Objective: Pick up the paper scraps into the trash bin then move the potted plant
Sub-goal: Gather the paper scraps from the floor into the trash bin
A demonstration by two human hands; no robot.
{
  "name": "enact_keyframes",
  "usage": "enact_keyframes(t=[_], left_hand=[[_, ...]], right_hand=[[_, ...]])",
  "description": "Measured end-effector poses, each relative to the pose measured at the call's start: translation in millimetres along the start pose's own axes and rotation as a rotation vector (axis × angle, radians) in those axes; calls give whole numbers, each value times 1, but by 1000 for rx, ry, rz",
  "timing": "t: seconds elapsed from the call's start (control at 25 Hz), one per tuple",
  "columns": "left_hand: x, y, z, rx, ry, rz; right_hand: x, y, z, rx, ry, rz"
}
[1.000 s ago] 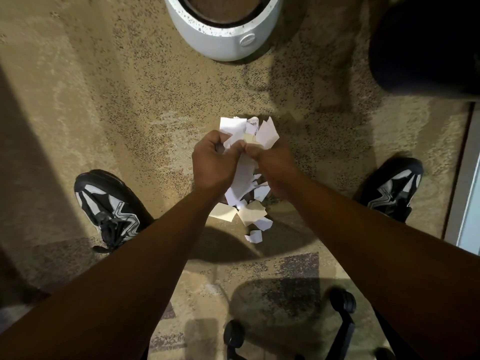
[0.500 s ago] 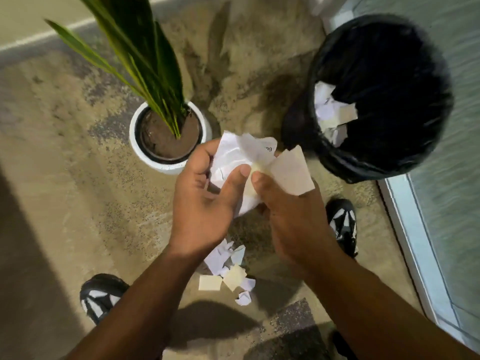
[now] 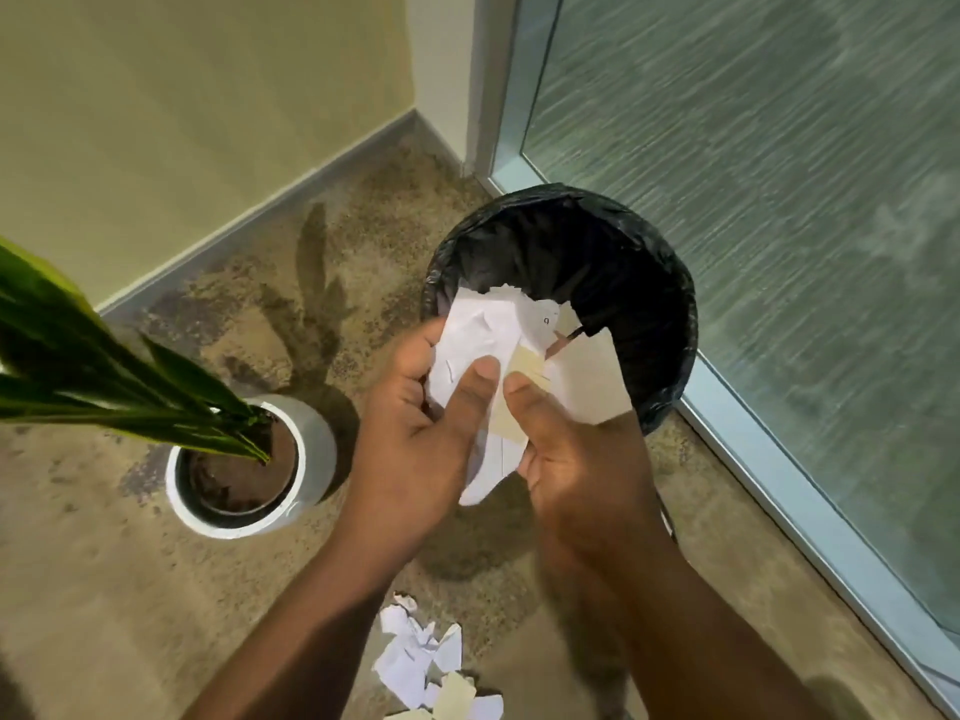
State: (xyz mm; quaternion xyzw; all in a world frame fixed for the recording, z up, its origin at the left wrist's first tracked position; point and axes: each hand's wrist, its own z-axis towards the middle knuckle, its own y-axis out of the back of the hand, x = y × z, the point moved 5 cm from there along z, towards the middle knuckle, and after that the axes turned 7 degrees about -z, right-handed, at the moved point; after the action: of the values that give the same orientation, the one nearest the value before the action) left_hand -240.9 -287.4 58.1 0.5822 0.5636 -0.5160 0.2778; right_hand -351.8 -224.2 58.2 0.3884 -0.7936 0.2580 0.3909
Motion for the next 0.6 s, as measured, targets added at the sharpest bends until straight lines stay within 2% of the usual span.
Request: enact_keyframes(t=[0.12,0.4,0.6], left_hand=[[12,-30,17,-72,73,-13],[32,-61,45,-266,210,-24],[41,-67,55,-363,349,-171]], right_hand=[[8,30,22,-51,-99,2],[22,53,48,-50,-134,51],[16,60,58,-77,-219,58]])
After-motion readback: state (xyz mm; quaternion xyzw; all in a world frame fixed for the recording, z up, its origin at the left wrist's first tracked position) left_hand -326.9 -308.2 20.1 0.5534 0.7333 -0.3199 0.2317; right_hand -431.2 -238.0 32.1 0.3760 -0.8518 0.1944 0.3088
